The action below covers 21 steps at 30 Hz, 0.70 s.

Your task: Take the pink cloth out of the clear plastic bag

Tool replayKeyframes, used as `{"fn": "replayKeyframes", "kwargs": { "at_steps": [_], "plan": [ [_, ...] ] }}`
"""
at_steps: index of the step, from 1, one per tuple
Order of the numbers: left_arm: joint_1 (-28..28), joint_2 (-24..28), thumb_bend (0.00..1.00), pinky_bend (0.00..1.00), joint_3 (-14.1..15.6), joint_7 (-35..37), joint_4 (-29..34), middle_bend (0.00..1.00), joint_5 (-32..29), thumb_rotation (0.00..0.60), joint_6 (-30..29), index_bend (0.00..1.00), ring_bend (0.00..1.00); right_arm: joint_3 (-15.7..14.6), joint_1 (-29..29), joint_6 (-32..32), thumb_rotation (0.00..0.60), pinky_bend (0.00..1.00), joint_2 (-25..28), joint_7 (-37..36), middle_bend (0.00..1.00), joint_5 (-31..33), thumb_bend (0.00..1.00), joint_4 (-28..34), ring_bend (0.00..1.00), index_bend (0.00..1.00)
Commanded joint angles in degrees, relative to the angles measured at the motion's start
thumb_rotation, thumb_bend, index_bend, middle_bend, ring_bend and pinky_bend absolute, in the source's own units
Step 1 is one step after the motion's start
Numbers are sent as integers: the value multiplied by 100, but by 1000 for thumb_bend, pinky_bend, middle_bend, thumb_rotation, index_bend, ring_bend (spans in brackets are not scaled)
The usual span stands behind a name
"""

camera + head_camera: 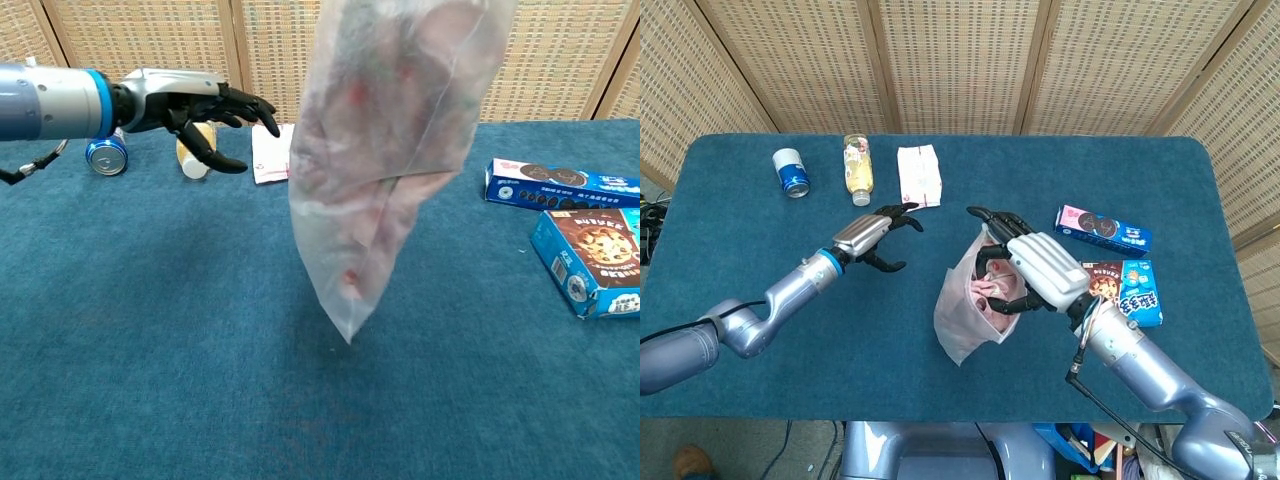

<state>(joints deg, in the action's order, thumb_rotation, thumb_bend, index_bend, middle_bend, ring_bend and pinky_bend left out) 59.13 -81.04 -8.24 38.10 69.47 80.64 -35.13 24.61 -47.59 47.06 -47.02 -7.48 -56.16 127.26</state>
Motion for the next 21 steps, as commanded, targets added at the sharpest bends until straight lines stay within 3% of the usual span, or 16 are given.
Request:
{"fn": "replayKeyframes", "kwargs": {
  "at_steps": [1,12,21],
  "plan": [
    [143,-53,334,0,-71,139,-38,0,-23,600,182,339,0,-14,-35,-20,600,0,-11,17,0,13,707,2,0,732],
    [410,-249,334,0,-176,332,-168,0,-96,600,573,352,0,-18,-214,11,600,0,-69,81,0,213,707,3,0,732],
    [612,-198,334,0,-181,988,-119,0,-12,600,1185,351,0,8,-317,-8,600,0,-33,84,0,355,707,61,0,733]
  ]
}}
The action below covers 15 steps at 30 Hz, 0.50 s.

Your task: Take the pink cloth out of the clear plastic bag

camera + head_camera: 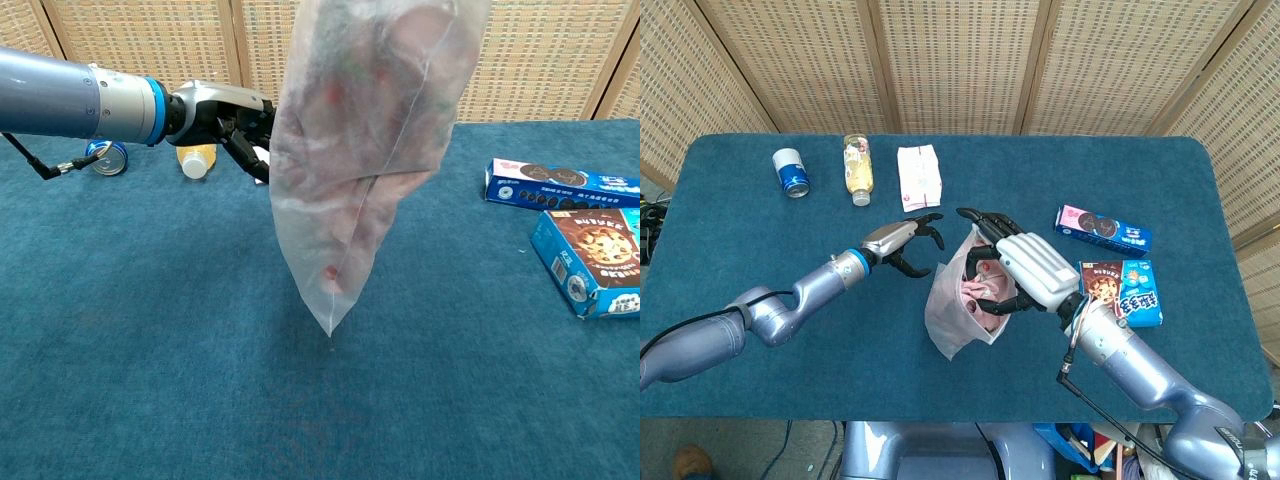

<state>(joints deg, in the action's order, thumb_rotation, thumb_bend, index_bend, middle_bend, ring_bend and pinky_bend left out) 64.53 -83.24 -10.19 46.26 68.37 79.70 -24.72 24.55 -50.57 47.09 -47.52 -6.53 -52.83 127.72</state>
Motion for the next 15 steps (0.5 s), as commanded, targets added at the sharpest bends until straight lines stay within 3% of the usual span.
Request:
{"fn": "replayKeyframes", "kwargs": {
  "at_steps": [1,15],
  "plan": [
    [85,19,334,0,23,229,-18,0,117,600,172,351,0,20,-33,-15,600,0,25,-8,0,34,707,18,0,733],
    [315,-96,334,0,155,1046,-122,0,595,600,268,352,0,44,-243,-18,600,0,52,76,0,279,707,124,0,733]
  ]
}}
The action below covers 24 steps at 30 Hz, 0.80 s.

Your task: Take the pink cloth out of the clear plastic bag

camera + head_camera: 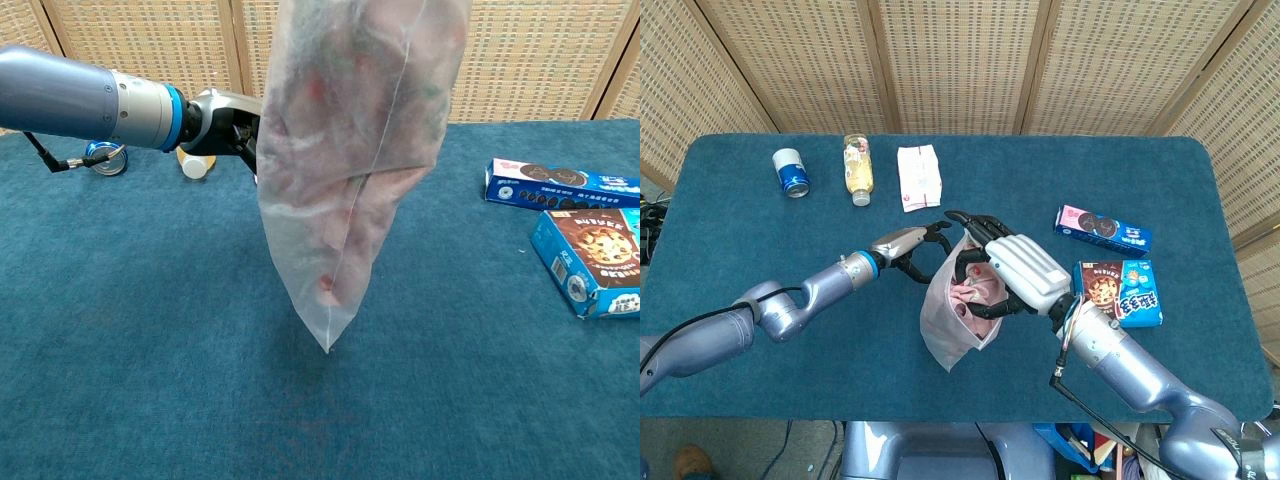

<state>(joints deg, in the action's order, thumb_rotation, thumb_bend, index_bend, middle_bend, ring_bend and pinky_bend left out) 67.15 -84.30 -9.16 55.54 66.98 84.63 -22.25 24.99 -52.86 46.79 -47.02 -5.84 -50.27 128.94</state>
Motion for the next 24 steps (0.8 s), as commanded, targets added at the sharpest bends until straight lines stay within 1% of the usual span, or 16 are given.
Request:
{"fn": "replayKeyframes", "kwargs": {
  "at_steps": [1,15,24],
  "plan": [
    [67,21,334,0,74,175,29,0,136,600,23,352,0,-1,-20,21,600,0,1,8,0,38,708,4,0,733],
    [197,185,333,0,399,881,76,0,505,600,-139,352,0,-28,-29,33,600,0,12,-41,0,60,708,-13,0,733],
    [312,69,334,0,605,1190,-115,0,643,600,-231,351,0,6,-49,-10,600,0,41,-128,0,56,708,31,0,733]
  ]
}}
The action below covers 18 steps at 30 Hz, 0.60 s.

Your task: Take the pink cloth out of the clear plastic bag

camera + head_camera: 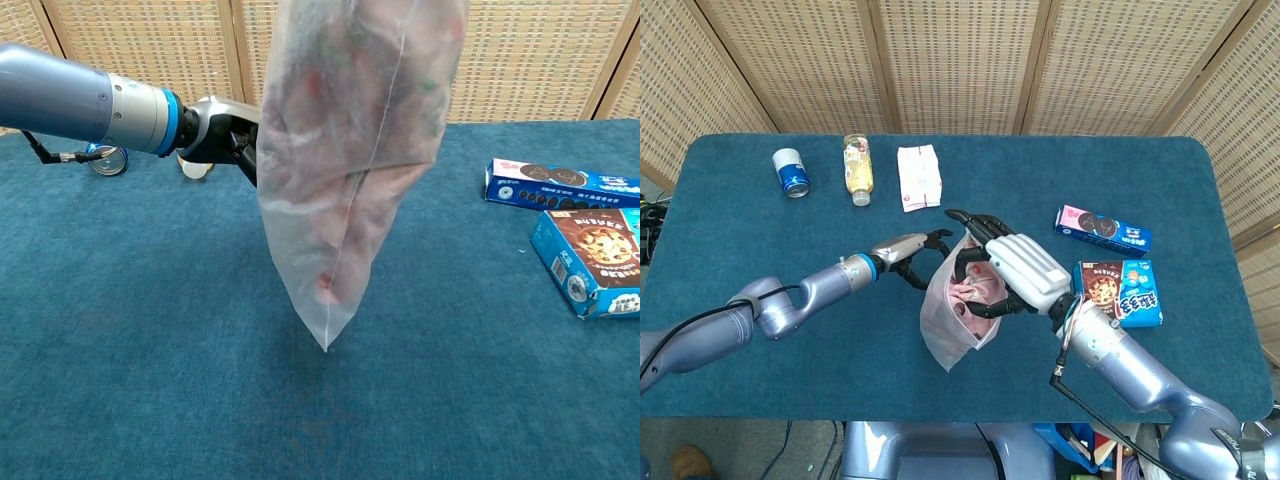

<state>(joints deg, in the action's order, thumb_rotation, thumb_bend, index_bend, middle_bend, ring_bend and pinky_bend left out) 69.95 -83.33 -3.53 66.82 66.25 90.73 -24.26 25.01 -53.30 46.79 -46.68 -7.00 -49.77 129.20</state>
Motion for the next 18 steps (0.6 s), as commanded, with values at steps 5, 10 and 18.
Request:
{"fn": "replayKeyframes", "kwargs": {
  "at_steps": [5,10,18],
  "plan": [
    [127,-59,333,0,179,269,-115,0,117,600,-78,352,0,4,-11,-61,600,0,21,-62,0,-15,707,-6,0,733],
    [204,-69,341,0,295,489,-127,0,199,600,-159,352,0,-7,-43,-88,600,0,-17,-73,0,-30,708,-41,0,733],
    [313,-87,372,0,472,750,-213,0,284,600,-268,442,0,-9,-79,-80,600,0,-39,-76,0,-13,708,-54,0,733]
  ]
}}
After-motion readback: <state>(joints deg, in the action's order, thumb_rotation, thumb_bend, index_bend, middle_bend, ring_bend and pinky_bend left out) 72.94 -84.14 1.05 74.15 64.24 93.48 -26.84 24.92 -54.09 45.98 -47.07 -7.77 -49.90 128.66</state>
